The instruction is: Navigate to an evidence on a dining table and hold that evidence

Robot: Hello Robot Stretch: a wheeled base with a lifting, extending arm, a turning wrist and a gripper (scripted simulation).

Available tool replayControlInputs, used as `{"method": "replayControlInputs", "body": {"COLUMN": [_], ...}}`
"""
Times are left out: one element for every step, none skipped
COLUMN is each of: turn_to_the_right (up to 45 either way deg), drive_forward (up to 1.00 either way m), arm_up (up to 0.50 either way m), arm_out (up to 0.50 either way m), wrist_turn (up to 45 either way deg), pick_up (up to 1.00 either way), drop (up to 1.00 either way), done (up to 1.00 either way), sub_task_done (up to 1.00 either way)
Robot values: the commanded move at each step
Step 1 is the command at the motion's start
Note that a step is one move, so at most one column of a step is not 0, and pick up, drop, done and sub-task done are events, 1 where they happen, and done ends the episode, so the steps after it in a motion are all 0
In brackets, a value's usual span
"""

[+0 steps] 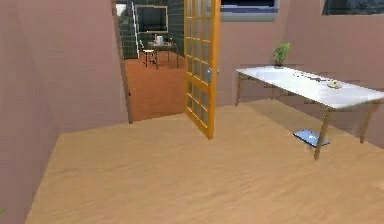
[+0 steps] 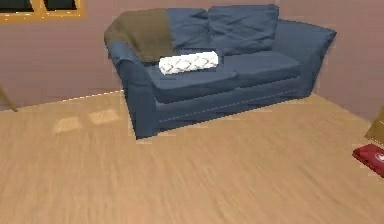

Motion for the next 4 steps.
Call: {"method": "replayControlInputs", "body": {"turn_to_the_right": [0.0, -12.0, 0.0, 0.0], "drive_forward": [0.2, 0.0, 1.0, 1.0], "arm_up": [0.0, 0.0, 0.0, 0.0], "arm_out": [0.0, 0.0, 0.0, 0.0], "wrist_turn": [0.0, 0.0, 0.0, 0.0], "pick_up": [0.0, 0.0, 0.0, 0.0], "drop": [0.0, 0.0, 0.0, 0.0], "done": [0.0, 0.0, 0.0, 0.0], "sub_task_done": [0.0, 0.0, 0.0, 0.0]}}
